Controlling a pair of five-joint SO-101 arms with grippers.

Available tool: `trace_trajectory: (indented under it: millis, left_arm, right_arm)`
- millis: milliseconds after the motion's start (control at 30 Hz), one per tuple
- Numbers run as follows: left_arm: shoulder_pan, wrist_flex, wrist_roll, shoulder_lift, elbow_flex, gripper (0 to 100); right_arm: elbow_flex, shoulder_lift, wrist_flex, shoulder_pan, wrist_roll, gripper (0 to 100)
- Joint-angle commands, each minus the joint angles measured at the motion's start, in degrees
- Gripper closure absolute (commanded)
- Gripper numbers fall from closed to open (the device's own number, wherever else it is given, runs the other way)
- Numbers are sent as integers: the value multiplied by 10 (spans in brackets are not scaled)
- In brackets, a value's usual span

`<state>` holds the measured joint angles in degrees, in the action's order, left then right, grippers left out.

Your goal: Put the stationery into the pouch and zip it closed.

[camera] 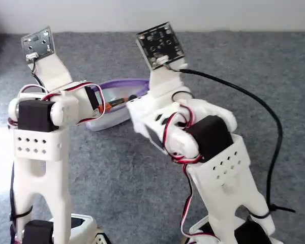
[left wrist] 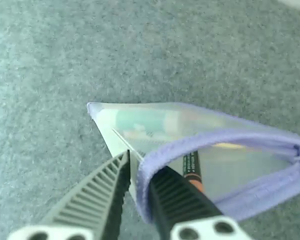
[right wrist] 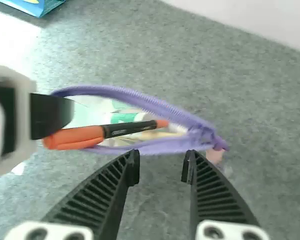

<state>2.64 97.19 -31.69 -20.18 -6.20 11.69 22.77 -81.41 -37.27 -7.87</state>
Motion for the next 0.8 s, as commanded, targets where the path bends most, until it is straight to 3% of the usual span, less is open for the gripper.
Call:
trace_trajectory:
  millis: [0, 300, 667, 767]
  left_arm:
    - [4, -17, -8, -24, -4, 989]
    - [4, -7, -8, -25, -5, 989]
    - [-1, 30, -5, -25, -5, 987]
    - [3, 32, -5, -24, -5, 933]
  right_arm:
    - [-1, 0, 46, -15, -13, 837]
    - [-12, -112, 143, -10, -37, 839]
    - [-6, -174, 62, 44, -66, 836]
    - [11, -165, 43, 44, -55, 802]
